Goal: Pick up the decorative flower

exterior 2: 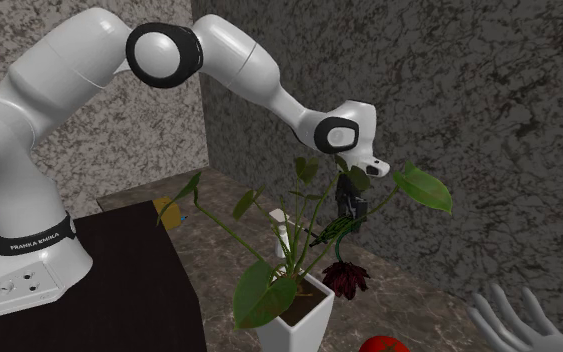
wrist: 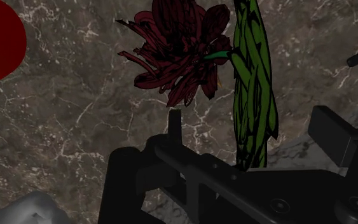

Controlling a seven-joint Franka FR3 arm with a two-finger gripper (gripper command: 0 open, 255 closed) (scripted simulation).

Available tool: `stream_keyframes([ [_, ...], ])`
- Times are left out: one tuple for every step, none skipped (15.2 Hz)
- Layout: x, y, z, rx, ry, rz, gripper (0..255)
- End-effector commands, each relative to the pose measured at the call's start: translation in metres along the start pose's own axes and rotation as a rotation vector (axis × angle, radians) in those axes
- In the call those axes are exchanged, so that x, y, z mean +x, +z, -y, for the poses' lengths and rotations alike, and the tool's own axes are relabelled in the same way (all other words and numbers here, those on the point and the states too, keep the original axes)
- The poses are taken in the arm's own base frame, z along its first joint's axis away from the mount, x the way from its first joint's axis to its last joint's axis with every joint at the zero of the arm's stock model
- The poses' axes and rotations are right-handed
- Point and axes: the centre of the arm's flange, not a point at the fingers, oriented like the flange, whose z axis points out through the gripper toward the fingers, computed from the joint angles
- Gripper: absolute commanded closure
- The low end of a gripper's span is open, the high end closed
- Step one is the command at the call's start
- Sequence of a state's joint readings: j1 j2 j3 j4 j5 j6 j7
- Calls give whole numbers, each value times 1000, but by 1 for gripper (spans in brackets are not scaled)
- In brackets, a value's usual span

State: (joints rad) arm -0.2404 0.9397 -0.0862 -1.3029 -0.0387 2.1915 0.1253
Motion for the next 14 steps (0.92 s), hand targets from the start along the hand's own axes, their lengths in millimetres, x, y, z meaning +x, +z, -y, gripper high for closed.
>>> stream_keyframes([
  [0, 3, -1, 0, 0, -1, 0],
  [0, 3, -1, 0, 0, -1, 255],
  [0, 2, -1, 0, 0, -1, 255],
  [0, 2, -1, 0, 0, -1, 255],
  [0, 2, -1, 0, 0, -1, 255],
  [0, 2, -1, 0, 0, -1, 255],
  [0, 2, -1, 0, 0, -1, 255],
  [0, 2, -1, 0, 0, -1, 255],
  [0, 2, -1, 0, 0, -1, 255],
  [0, 2, 0, 0, 0, -1, 255],
  [0, 3, -1, 0, 0, -1, 255],
  [-1, -2, -1, 0, 0, -1, 255],
  [-1, -7, -2, 0, 0, -1, 255],
  [-1, -12, -2, 0, 0, -1, 255],
])
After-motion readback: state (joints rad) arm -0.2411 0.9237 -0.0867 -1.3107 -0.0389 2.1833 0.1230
